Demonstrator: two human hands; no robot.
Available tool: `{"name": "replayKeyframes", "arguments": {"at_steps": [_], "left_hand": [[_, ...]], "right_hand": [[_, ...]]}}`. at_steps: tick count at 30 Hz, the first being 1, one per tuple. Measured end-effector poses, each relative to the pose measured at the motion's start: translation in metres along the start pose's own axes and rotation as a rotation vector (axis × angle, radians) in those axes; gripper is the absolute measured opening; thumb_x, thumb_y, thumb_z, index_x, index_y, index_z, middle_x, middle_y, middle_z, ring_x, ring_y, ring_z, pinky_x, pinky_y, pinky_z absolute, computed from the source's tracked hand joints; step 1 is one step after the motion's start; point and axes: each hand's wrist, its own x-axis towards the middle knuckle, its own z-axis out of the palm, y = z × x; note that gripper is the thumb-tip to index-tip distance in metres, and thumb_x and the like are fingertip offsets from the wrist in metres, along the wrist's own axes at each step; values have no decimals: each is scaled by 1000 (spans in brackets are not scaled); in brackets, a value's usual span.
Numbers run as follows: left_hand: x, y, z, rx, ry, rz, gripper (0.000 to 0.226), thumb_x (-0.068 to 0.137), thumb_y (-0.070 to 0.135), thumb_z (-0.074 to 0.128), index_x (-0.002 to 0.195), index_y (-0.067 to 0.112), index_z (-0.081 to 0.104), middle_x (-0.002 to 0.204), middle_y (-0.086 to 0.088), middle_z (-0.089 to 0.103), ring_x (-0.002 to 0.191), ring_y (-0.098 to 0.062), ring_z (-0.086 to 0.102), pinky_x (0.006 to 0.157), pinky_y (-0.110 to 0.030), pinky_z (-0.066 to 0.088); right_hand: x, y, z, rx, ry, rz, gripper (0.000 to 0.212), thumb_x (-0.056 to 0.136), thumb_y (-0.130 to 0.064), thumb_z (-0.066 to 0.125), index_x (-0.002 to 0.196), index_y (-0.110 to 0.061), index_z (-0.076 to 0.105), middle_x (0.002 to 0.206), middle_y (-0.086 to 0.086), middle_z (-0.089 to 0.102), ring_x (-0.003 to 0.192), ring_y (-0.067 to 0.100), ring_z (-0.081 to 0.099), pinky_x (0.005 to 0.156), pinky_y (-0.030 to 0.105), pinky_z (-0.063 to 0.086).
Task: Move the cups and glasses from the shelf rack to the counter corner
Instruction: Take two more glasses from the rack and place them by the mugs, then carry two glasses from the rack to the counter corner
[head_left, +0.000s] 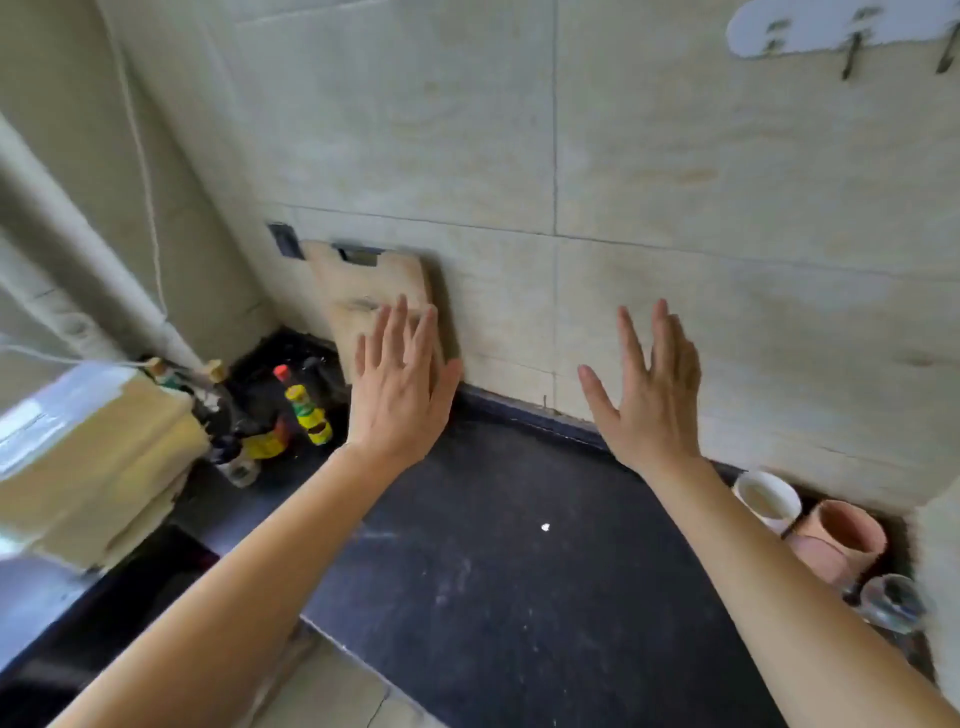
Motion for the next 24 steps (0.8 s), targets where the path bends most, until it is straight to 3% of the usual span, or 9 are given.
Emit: {"name": "replayKeyframes", "arguments": {"at_steps": [7, 15, 18, 24], "left_hand": [[-133, -161, -137, 273, 138, -397, 66, 99, 49, 38, 154, 13, 33, 162, -21, 23, 149, -40, 21, 117, -58, 22], [-339, -292, -294, 509, 337, -772, 64, 99, 48, 42, 152, 12, 36, 161, -21, 24, 149, -39, 20, 116, -60, 22], [-413, -339, -355, 578, 357, -881, 67, 99, 50, 38, 154, 13, 31, 163, -20, 18, 151, -37, 13, 117, -61, 17], [-515, -405, -446, 720, 361, -1101, 71, 97, 55, 33, 156, 17, 24, 165, -17, 13, 152, -34, 10, 118, -60, 15]], "right_hand": [[-14, -246, 79, 324, -167, -417, 77, 97, -57, 44, 161, -20, 20, 166, 25, 15, 152, 43, 18, 120, 61, 19], [-117, -535, 114, 572, -222, -886, 76, 97, -52, 50, 161, -20, 24, 167, 21, 16, 152, 42, 20, 119, 60, 19], [-169, -640, 120, 615, -277, -1001, 73, 97, -55, 45, 157, -17, 32, 166, 22, 19, 150, 41, 22, 119, 60, 19], [-265, -805, 113, 756, -330, -1191, 75, 96, -51, 55, 158, -17, 30, 167, 20, 13, 151, 40, 19, 120, 59, 17]]}}
